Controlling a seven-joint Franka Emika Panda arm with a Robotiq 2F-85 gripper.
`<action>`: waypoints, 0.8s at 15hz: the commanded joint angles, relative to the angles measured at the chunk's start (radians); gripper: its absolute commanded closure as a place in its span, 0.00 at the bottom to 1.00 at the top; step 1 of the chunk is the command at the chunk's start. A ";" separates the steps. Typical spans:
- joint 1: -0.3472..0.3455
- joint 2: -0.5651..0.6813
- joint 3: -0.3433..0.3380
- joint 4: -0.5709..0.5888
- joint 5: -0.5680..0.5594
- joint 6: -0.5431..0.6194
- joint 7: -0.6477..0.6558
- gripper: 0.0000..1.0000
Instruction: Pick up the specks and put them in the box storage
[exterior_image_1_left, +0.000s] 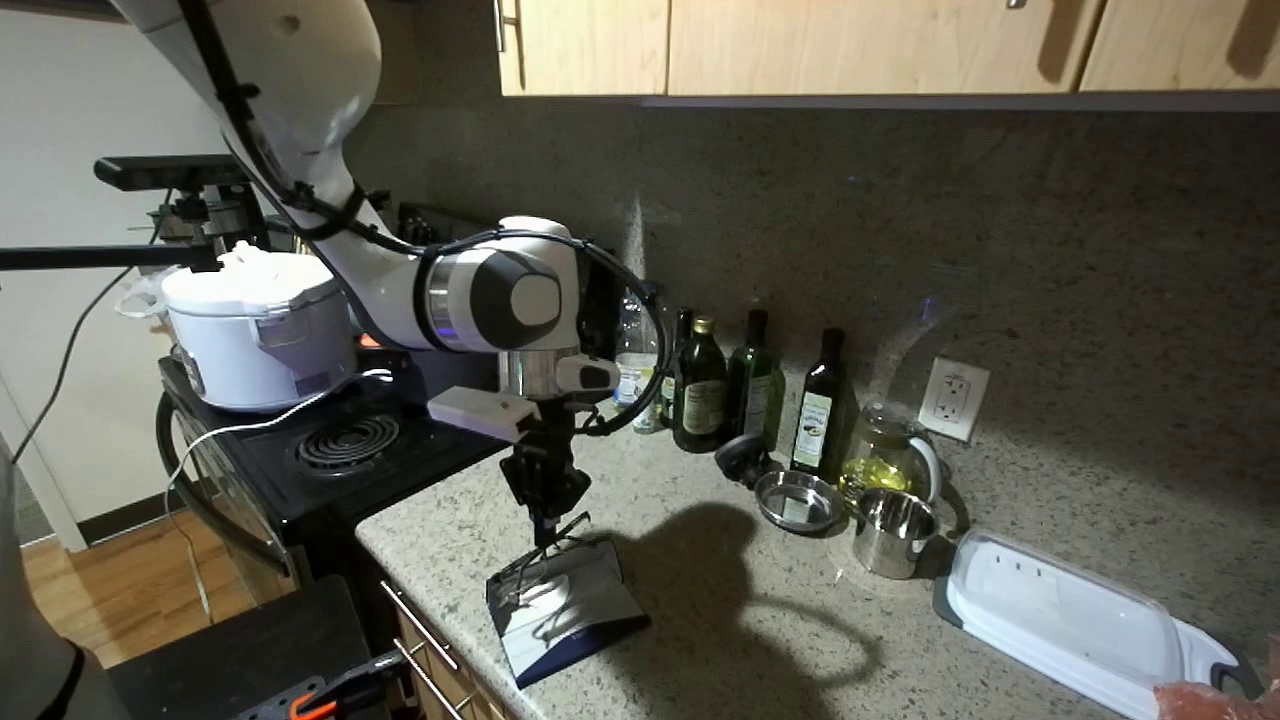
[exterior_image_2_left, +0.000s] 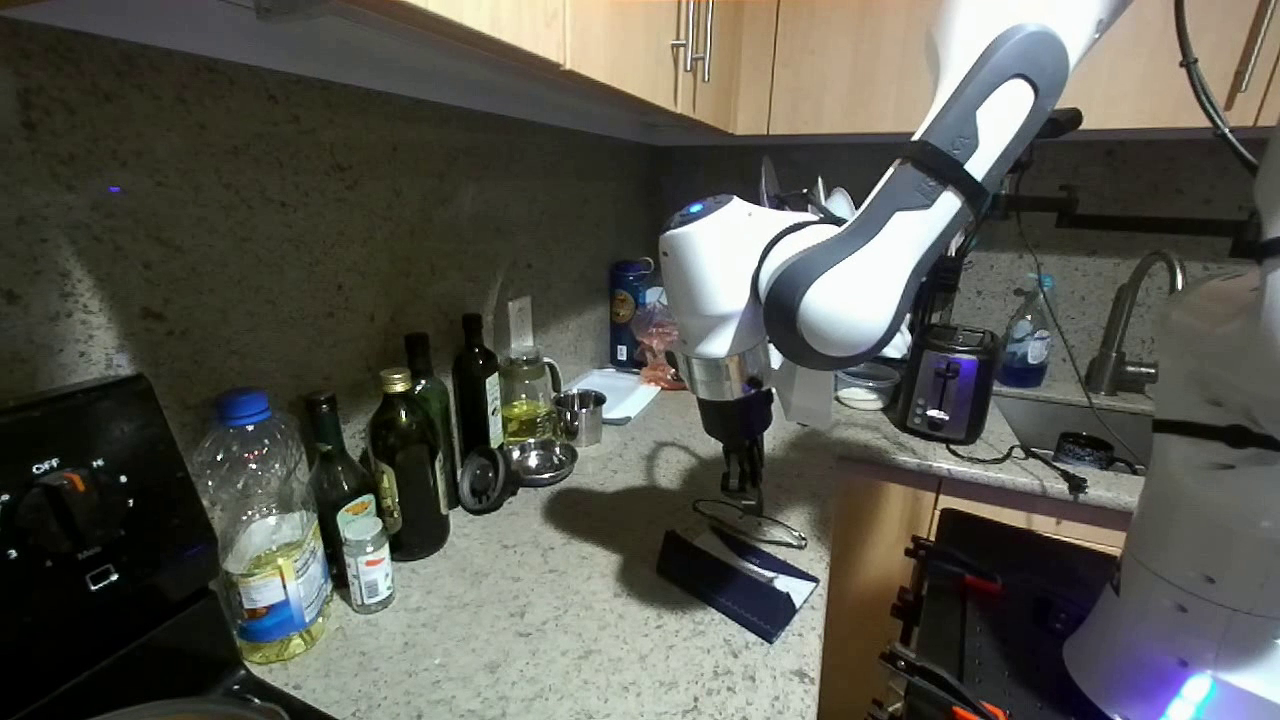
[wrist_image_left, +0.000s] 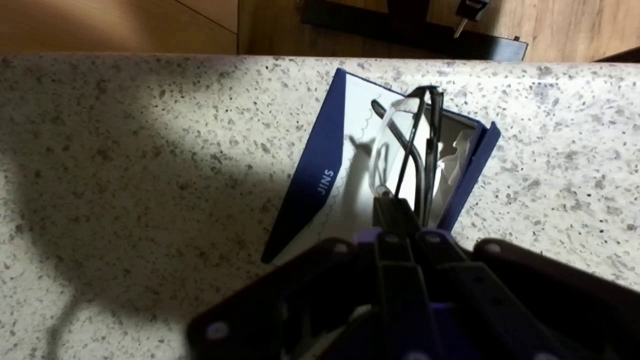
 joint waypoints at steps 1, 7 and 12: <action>-0.010 0.011 0.007 -0.027 0.028 0.051 0.000 1.00; -0.008 0.053 0.004 -0.014 0.019 0.052 0.000 1.00; -0.009 0.089 -0.001 0.005 0.018 0.049 -0.004 1.00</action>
